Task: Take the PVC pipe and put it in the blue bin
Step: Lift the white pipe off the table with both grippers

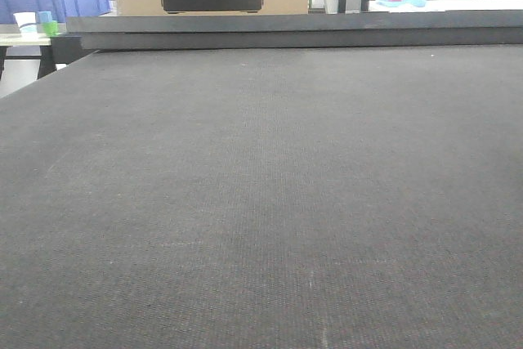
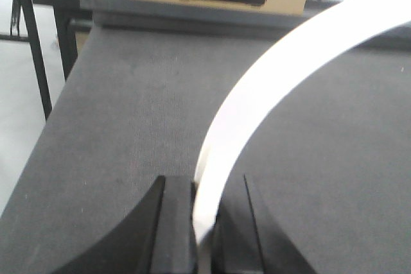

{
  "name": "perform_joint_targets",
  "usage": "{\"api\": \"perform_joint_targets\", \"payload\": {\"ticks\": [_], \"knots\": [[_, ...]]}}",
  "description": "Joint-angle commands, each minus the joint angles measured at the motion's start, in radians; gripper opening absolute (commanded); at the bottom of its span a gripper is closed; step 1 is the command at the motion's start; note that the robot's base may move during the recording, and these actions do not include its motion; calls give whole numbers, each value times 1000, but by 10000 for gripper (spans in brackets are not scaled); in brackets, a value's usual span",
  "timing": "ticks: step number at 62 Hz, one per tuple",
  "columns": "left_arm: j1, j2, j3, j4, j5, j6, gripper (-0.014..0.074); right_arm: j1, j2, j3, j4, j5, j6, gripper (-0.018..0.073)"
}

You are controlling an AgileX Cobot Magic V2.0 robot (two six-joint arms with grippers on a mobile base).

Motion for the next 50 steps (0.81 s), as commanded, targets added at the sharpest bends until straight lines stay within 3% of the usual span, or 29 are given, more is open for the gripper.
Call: {"api": "perform_joint_targets", "payload": {"ticks": [1, 17, 22, 29, 50], "knots": [[-5, -30, 0, -4, -44, -1, -111, -7, -41, -1, -18, -28, -1, -162], [-5, -155, 0, -3, -81, -1, -111, -7, -91, -3, -18, -28, -1, -162], [-5, -197, 0, 48, -139, -1, -111, -7, -91, -3, -14, -28, -1, -162], [-5, -234, 0, 123, -133, -1, -111, -7, -91, -3, -2, -28, -1, -162], [-5, -242, 0, 123, -118, -1, -111, -7, -91, -3, -2, -19, -1, -162]]}}
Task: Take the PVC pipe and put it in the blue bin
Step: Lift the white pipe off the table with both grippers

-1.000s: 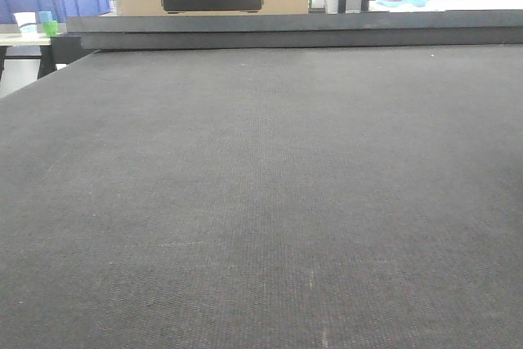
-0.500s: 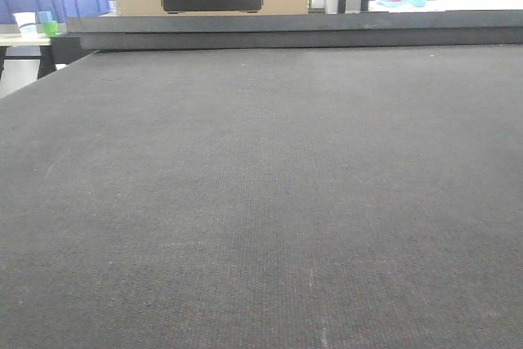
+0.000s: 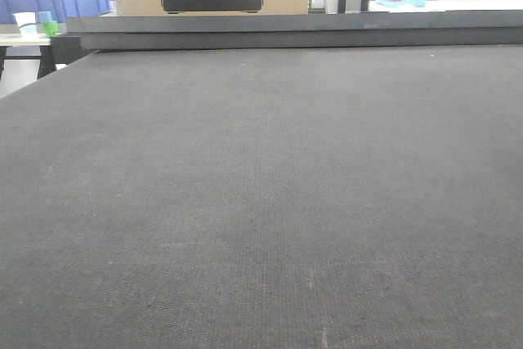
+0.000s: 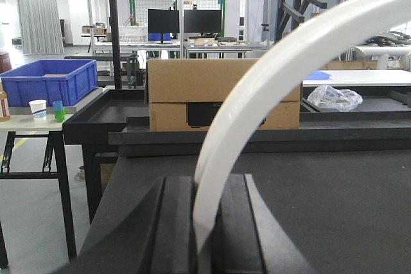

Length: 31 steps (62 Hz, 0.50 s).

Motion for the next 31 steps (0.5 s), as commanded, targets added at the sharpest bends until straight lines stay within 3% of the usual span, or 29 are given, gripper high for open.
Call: {"api": "perform_joint_targets", "payload": {"ticks": [1, 31], "knots": [[-5, -5, -1, 3, -20, -1, -111, -7, -3, -3, -4, -17, -1, -162], [-5, -5, -1, 3, -20, -1, -111, -7, -3, -3, -4, -19, -1, -162]]}}
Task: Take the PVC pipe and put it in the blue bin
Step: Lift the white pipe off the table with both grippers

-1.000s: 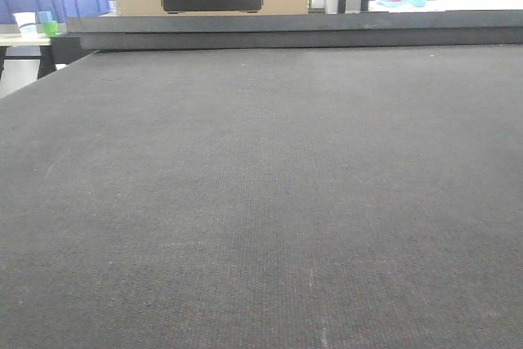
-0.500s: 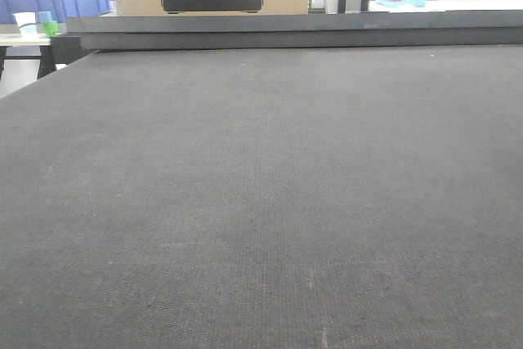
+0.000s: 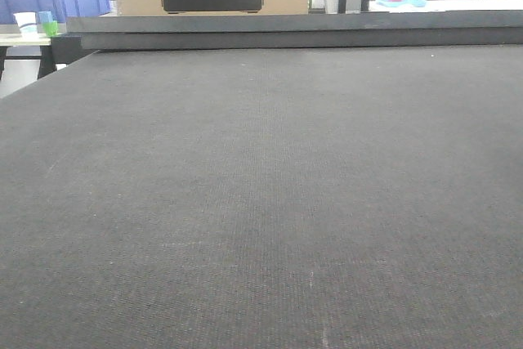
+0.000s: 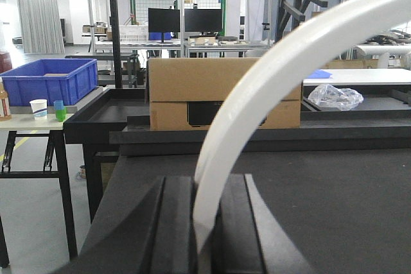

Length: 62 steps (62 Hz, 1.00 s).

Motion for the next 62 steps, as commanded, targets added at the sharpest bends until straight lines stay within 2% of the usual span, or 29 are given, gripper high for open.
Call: {"api": "perform_joint_targets", "payload": {"ticks": [1, 62], "knots": [[-5, -5, -1, 1, -23, -1, -111, -7, -3, -3, -4, -19, -2, -162], [-5, -5, -1, 1, -23, -1, -111, -7, -3, -3, -4, -19, -2, -162]]}}
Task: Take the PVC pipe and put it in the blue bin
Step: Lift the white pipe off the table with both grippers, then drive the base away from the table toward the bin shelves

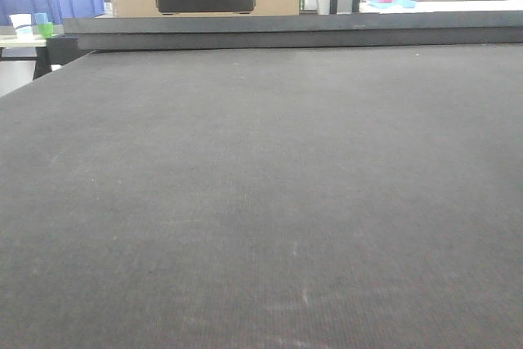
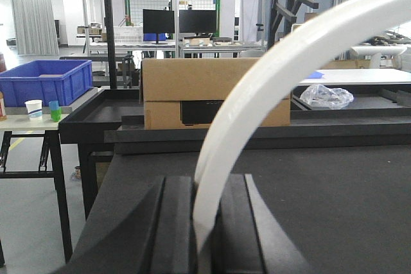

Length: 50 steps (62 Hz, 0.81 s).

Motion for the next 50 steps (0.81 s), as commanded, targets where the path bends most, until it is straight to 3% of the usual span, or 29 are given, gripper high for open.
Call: {"api": "perform_joint_targets", "payload": {"ticks": [1, 50], "knots": [[-5, -5, -1, 1, -25, -1, -111, -7, -3, -3, -6, -19, -2, -162], [-5, -5, -1, 1, -25, -1, -111, -7, -3, -3, -6, -19, -2, -162]]}}
